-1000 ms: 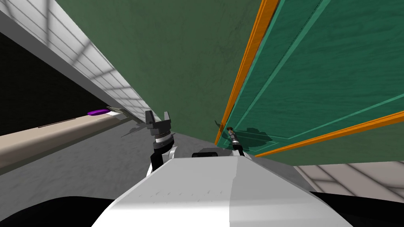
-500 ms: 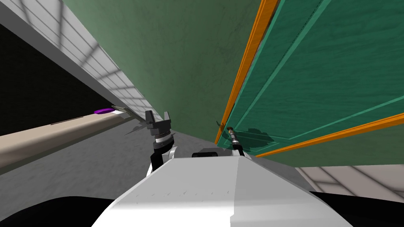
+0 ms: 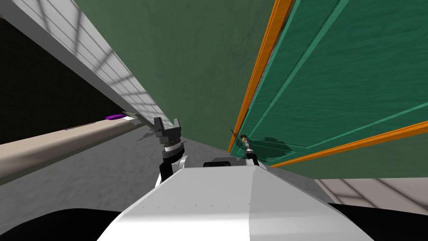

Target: Pull the door open

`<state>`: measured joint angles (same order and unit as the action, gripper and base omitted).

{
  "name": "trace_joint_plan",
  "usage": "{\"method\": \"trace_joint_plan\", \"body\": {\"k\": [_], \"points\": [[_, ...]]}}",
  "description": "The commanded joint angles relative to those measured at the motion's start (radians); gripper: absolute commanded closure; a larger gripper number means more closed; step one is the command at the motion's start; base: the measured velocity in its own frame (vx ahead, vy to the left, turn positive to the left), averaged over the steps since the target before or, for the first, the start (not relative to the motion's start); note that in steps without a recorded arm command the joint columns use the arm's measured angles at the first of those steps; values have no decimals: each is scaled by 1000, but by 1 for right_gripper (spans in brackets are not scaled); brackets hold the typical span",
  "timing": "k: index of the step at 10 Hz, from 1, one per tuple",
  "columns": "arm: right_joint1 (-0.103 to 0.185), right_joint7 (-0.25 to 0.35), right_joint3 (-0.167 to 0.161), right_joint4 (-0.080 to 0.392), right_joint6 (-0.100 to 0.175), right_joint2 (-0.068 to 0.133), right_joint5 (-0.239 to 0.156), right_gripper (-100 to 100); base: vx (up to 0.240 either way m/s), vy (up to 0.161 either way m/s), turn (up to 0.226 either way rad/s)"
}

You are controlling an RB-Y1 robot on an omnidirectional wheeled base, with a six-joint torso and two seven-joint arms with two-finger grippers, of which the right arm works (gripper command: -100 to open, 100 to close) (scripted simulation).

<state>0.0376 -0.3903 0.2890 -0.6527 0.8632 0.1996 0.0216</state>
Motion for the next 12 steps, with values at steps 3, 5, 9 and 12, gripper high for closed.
{"method": "trace_joint_plan", "body": {"k": [3,5,9,12], "points": [[2,93,-21,-4,-3,-5,-28,100,-30,-13,38],[3,135,-28,-3,-4,-3,-43,100,-50,-15,53],[4,218,-42,-2,-5,0,-72,100,-39,-11,40],[6,299,-57,-1,-6,4,-102,100,-33,-12,44]]}}
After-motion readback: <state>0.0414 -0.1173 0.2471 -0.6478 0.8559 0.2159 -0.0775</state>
